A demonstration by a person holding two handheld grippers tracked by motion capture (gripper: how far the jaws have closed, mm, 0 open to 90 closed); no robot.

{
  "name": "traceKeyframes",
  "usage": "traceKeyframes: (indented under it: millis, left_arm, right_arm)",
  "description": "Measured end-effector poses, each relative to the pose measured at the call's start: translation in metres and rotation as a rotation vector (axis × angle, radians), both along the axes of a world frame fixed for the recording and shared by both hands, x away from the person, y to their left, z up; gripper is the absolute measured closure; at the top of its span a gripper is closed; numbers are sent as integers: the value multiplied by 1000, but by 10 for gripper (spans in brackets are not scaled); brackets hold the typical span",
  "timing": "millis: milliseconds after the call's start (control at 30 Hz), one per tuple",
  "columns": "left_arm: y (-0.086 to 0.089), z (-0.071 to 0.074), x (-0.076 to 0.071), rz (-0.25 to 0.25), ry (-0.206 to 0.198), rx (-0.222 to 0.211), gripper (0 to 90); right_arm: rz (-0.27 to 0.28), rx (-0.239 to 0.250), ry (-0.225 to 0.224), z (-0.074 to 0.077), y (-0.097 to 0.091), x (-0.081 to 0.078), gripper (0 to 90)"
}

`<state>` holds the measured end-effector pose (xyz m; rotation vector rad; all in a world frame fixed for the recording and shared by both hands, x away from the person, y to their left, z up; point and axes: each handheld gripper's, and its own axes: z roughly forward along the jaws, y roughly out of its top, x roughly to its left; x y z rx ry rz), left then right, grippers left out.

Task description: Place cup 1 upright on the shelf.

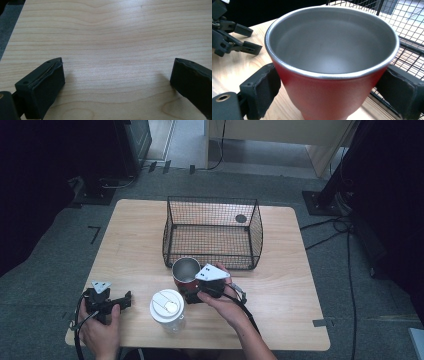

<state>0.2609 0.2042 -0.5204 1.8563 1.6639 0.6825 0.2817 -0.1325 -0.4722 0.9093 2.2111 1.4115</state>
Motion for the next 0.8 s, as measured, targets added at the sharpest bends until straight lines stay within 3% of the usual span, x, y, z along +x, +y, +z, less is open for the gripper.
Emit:
traceKeyframes:
  millis: [167, 300, 433, 600, 800]
  left_arm:
    - [0, 0, 0, 0, 0, 0, 0]
    - [0, 0, 0, 0, 0, 0, 0]
    - [0, 0, 0, 0, 0, 0, 1]
    - [0, 0, 0, 0, 0, 0, 0]
    - [0, 0, 0, 0, 0, 0, 0]
  right_arm:
    - [3, -1, -12, -1, 1, 1, 77]
    - [10, 29, -8, 0, -6, -1, 93]
    - [-24, 45, -37, 4, -15, -4, 163]
    - [-33, 62, -27, 4, -14, -2, 130]
    - [-62, 49, -34, 0, -3, 1, 98]
